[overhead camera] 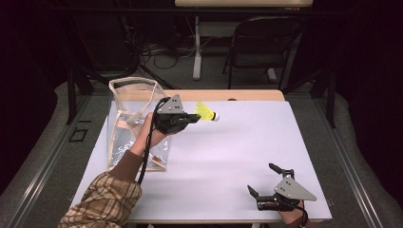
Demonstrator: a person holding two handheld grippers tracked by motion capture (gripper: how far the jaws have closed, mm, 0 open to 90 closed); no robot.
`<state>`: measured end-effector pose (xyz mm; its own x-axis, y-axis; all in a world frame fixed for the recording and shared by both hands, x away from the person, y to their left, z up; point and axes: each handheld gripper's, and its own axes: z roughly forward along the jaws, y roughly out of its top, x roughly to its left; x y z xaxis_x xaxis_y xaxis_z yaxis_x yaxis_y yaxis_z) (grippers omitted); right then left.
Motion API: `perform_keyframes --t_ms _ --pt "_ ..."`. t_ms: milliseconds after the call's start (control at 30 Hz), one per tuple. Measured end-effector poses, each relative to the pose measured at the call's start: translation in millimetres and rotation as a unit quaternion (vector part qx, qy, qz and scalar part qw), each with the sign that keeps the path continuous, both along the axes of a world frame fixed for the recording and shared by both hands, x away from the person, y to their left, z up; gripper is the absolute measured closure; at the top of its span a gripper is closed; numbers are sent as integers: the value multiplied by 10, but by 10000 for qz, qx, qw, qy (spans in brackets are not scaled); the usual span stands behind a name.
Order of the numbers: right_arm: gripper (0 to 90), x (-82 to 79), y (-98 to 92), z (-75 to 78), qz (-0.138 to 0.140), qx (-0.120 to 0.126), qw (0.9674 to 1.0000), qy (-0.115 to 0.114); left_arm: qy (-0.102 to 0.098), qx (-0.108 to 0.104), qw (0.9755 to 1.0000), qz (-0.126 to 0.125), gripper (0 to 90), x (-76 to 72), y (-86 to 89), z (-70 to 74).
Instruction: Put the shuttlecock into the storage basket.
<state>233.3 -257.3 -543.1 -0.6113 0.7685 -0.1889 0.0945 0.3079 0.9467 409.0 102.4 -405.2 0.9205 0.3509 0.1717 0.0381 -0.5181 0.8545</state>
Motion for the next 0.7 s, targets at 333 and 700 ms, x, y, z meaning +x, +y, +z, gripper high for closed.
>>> perform_keyframes --t_ms 333,700 --pt "4 1 2 0 1 -3 10000 -4 -27 -63 9998 167 893 32 101 32" --pt "5 0 2 1 -5 -12 10000 0 -69 -123 9994 319 894 62 203 76"
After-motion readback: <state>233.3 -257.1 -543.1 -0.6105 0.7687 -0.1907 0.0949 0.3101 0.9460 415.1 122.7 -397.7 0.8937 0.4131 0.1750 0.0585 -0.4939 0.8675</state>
